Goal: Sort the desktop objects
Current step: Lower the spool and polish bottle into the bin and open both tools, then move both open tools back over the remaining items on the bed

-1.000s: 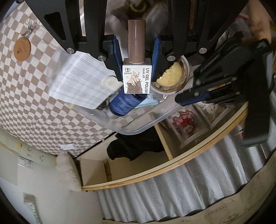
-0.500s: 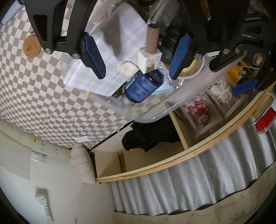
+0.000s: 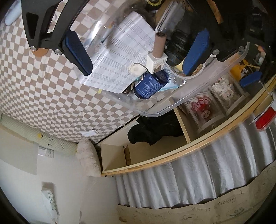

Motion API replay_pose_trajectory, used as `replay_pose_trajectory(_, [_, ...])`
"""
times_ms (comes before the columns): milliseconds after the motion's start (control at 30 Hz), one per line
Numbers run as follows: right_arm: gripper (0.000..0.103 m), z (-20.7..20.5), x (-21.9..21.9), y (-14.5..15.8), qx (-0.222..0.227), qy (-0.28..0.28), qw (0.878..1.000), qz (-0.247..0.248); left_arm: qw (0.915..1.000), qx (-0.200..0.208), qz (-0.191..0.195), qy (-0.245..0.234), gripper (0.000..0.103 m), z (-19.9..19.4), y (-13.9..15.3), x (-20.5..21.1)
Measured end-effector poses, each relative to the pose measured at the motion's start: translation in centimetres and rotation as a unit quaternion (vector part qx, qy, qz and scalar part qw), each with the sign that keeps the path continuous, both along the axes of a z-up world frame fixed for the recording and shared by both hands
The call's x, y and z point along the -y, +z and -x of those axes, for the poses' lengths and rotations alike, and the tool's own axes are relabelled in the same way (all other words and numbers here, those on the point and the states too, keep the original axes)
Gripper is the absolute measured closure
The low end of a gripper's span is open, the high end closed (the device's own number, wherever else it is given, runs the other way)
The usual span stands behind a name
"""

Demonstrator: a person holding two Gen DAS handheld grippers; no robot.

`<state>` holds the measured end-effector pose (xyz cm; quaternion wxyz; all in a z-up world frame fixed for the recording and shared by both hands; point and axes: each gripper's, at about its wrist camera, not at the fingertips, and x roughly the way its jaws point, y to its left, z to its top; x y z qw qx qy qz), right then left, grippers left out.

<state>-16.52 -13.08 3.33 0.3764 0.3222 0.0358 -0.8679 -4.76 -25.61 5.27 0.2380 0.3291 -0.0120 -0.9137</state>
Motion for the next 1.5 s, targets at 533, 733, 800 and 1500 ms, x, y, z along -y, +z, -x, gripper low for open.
replay_pose_trajectory(533, [0.0,-2.7,-3.1,1.2,-0.041,0.004,0.999,-0.031,0.9999,-0.006,0.01,-0.009,0.0,-1.3,0.6,-2.8])
replay_pose_trajectory(733, [0.0,-4.0,-4.8,1.9,-0.052,0.012,0.998,-0.034,0.9995,-0.019,-0.01,-0.023,0.0,-2.4,1.4,-3.7])
replay_pose_trajectory(800, [0.0,-4.5,-5.4,2.1,-0.057,0.012,0.998,-0.035,0.999,-0.028,-0.016,-0.03,0.0,-3.0,1.8,-4.2])
replay_pose_trajectory(1500, [0.0,-7.6,-16.3,1.2,-0.066,-0.06,0.993,-0.078,0.9912,-0.012,-0.011,-0.132,0.0,-1.7,0.8,-12.8])
